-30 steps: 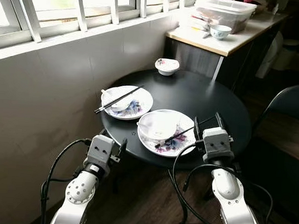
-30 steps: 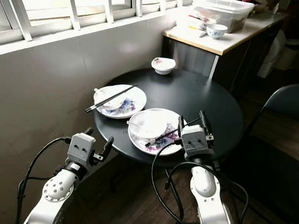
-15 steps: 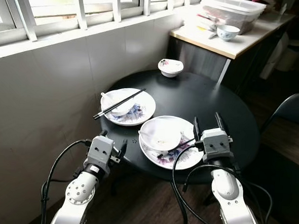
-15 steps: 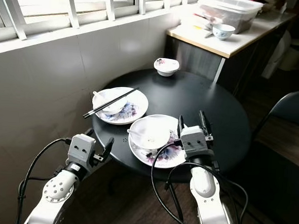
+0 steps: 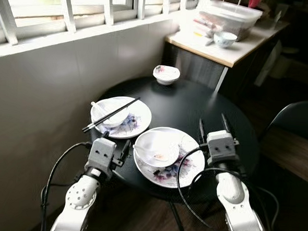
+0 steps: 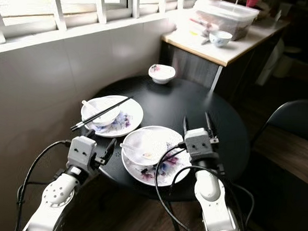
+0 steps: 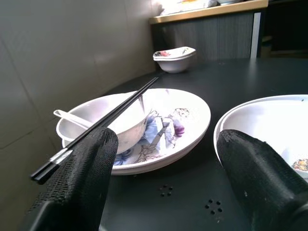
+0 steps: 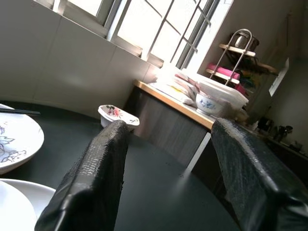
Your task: Kitchen organization
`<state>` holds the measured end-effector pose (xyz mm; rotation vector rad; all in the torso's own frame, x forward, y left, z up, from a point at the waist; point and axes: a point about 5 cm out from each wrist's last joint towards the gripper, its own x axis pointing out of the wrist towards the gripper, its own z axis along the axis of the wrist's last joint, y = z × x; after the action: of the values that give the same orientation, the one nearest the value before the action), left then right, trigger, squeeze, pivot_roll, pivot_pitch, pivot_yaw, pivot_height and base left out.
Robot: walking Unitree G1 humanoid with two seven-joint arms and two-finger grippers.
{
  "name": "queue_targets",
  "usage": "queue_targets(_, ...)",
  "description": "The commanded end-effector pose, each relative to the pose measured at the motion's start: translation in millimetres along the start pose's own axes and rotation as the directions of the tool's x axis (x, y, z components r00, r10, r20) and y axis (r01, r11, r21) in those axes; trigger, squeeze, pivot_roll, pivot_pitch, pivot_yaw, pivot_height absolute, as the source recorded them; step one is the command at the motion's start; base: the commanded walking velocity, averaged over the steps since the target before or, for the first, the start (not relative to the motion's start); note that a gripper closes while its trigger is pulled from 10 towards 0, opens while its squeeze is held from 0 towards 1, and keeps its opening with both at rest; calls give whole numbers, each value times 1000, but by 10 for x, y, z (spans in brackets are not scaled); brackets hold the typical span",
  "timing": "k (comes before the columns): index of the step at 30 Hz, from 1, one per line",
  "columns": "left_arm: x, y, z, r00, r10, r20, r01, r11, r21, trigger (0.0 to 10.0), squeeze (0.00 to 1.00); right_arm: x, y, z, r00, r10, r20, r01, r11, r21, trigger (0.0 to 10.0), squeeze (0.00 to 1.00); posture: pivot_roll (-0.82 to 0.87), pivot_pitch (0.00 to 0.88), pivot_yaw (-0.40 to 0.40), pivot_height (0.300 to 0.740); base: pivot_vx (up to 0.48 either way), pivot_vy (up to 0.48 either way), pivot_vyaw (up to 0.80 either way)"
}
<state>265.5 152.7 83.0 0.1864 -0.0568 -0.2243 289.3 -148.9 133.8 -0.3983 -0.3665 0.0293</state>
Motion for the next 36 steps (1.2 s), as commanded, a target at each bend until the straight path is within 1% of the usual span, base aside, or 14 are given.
queue_targets(1, 8, -20, 10, 1000, -4, 8, 4, 1000, -4, 10000, 0, 1, -51, 8, 1000, -17, 12, 17, 1000, -4, 10000, 0, -5, 0, -28, 740, 0, 0, 0)
queue_targets(5, 9, -18, 11, 1000, -2, 9, 2, 1000, -6, 10000, 0, 0, -202, -77, 990, -121, -77, 127, 989, 75, 10000, 0, -7, 0, -31, 740, 0, 0, 0)
queue_targets(6, 9, -16, 9, 1000, -1, 9, 1, 1000, -6, 10000, 0, -6, -320, -184, 965, -200, -172, 224, 965, 139, 10000, 0, -7, 0, -30, 740, 0, 0, 0)
queue_targets(9, 9, -15, 9, 1000, -2, 8, 2, 1000, -8, 10000, 0, -17, -433, -295, 933, -251, -258, 303, 935, 183, 10000, 0, -8, 0, -30, 740, 0, 0, 0)
queue_targets(10, 11, -13, 9, 1000, -3, 8, 3, 1000, -9, 10000, 0, -18, -492, -370, 909, -269, -319, 351, 906, 236, 10000, 0, -10, 0, -28, 740, 0, 0, 0)
queue_targets(17, 22, -13, 7, 1000, -11, 6, 11, 1000, -10, 10000, 0, 123, -483, -460, 902, -131, -411, 331, 821, 465, 10000, 0, -15, 0, -22, 740, 0, 0, 0)
queue_targets(19, 26, -21, 7, 1000, -14, 5, 14, 1000, -9, 10000, 0, 201, -479, -503, 889, -69, -453, 348, 744, 571, 10000, 0, -11, 0, -25, 740, 0, 0, 0)
queue_targets(20, 26, -21, 7, 1000, -14, 5, 14, 1000, -9, 10000, 0, 201, -479, -503, 889, -69, -453, 348, 744, 571, 10000, 0, -11, 0, -25, 740, 0, 0, 0)
queue_targets(21, 28, -23, 5, 1000, -13, 4, 13, 1000, -9, 10000, 0, 236, -494, -531, 879, -48, -474, 370, 694, 617, 10000, 0, -9, 0, -28, 740, 0, 0, 0)
queue_targets(25, 33, -29, 5, 1000, -10, 4, 10, 1000, -8, 10000, 0, 322, -497, -565, 876, 32, -481, 375, 581, 722, 10000, 0, -5, 0, -33, 740, 0, 0, 0)
queue_targets(26, 33, -29, 5, 1000, -10, 4, 10, 1000, -8, 10000, 0, 322, -497, -565, 876, 32, -481, 375, 581, 722, 10000, 0, -5, 0, -33, 740, 0, 0, 0)
queue_targets(28, 36, -32, 3, 1000, -10, 3, 10, 1000, -9, 10000, 0, 378, -466, -559, 878, 91, -469, 359, 522, 773, 10000, 0, -3, 0, -36, 740, 0, 0, 0)
queue_targets(34, 39, -36, 3, 1000, -8, 4, 8, 1000, -10, 10000, 0, 418, -427, -638, 840, 117, -530, 431, 449, 783, 10000, 0, 5, 0, -40, 740, 0, 0, 0)
queue_targets(36, 39, -36, 3, 1000, -7, 4, 7, 1000, -9, 10000, 0, 420, -422, -642, 838, 118, -533, 437, 440, 784, 10000, 0, 5, 0, -40, 740, 0, 0, 0)
